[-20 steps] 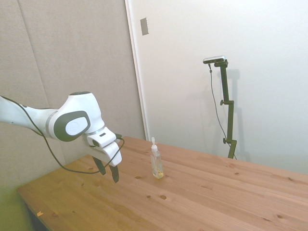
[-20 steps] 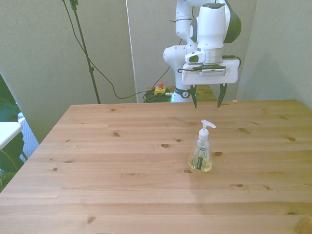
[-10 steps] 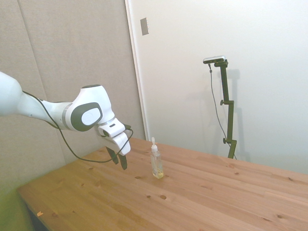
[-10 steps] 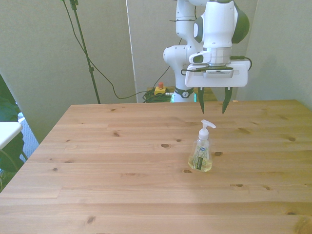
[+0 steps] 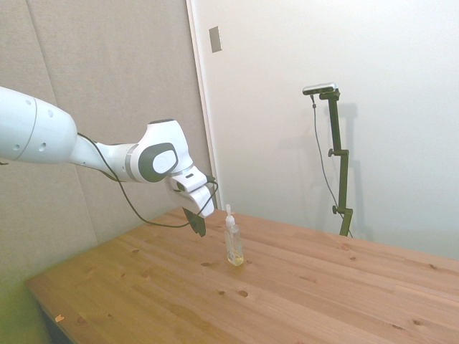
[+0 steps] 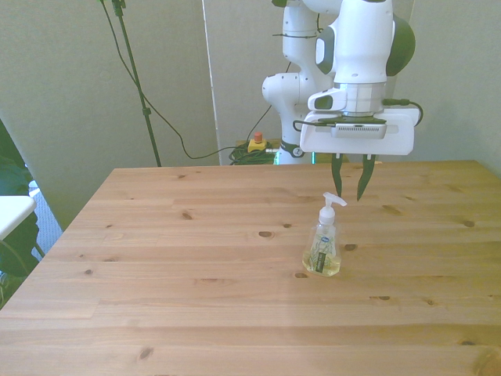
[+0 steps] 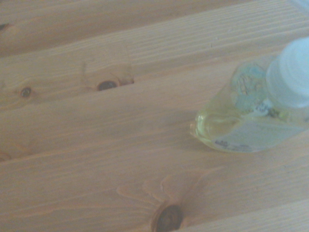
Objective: Knock down the sanitizer
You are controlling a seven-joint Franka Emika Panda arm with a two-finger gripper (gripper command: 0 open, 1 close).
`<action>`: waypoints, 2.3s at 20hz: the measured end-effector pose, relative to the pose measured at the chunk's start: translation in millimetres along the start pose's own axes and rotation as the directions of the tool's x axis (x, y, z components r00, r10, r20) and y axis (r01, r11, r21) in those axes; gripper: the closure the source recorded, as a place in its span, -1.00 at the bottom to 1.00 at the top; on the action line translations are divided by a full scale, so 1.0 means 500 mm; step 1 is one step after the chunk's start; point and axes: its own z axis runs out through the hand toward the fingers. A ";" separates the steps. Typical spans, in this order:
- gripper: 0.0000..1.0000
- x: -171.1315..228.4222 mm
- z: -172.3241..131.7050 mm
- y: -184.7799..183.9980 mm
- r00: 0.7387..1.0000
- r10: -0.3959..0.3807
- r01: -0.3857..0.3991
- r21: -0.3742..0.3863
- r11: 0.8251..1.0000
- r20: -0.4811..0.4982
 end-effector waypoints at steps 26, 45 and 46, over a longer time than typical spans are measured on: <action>1.00 0.209 0.051 -0.064 0.984 0.163 -0.164 -0.010 0.986 -0.078; -1.00 0.328 0.084 -0.106 0.961 0.256 -0.251 0.065 0.966 -0.101; -1.00 0.327 0.084 -0.107 0.962 0.256 -0.250 0.065 0.966 -0.100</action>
